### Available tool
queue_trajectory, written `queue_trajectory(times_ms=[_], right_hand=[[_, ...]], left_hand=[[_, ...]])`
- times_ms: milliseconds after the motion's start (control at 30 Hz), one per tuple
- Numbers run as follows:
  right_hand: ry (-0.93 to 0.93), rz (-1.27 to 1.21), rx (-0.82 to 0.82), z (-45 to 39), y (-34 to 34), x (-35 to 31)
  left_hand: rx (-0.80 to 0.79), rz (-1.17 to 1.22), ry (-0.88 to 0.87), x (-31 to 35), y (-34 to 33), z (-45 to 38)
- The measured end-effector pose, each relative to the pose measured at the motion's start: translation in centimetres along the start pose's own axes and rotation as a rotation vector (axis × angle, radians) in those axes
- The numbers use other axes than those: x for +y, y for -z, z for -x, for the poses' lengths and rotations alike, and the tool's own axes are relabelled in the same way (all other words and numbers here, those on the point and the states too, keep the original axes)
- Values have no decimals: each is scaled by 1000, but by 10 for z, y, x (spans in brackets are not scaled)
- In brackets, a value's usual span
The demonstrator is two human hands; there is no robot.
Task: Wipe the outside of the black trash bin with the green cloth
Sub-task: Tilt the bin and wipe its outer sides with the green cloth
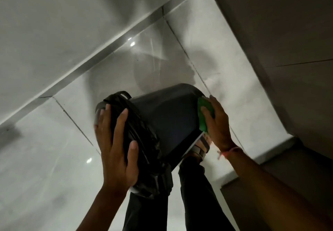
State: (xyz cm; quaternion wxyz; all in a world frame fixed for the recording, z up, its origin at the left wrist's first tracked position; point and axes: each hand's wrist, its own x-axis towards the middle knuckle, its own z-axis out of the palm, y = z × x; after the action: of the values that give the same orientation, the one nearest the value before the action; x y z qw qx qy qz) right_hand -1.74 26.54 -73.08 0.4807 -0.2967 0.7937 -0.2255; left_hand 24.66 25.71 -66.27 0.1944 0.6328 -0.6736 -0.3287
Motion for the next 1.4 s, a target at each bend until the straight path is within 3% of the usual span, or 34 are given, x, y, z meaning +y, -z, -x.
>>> queue_trajectory(times_ms=[67,233,300,367,467,533,667,767,833,1000,1200,1400], right_hand=[[-24,-51,65,-2,-9,-15],[614,91,-131,72,-50,-55],[698,121,-128,87,-50,-42],[558,148,-77,73,-37,-25],[139,56,78,23,-17,-24],[44,2,96,0,-13,-39],[417,110,-79,41,-33,-64],[615,117,-141,86,-38,-43],[560,117,-120,89,-27,-19],[86,35,87,25,-13,-9],[329,59,18,38,-31,-26],[253,-92,82,75,-31,15]], left_hand=[[13,14,22,-1,1,7],[-15,-2,-10,-2,-1,5],[-40,-8,-38,-6,2,11],[-46,-14,-65,-7,3,13],[-58,-28,-78,0,-3,9],[-51,-33,-62,4,-6,10],[-39,-20,-50,2,-5,10],[-59,-26,-84,1,-5,14],[-68,-30,-125,-3,-6,19],[-64,-35,-162,-9,-5,19],[-108,-53,-195,-9,0,24],[-201,-134,-402,-8,0,46]])
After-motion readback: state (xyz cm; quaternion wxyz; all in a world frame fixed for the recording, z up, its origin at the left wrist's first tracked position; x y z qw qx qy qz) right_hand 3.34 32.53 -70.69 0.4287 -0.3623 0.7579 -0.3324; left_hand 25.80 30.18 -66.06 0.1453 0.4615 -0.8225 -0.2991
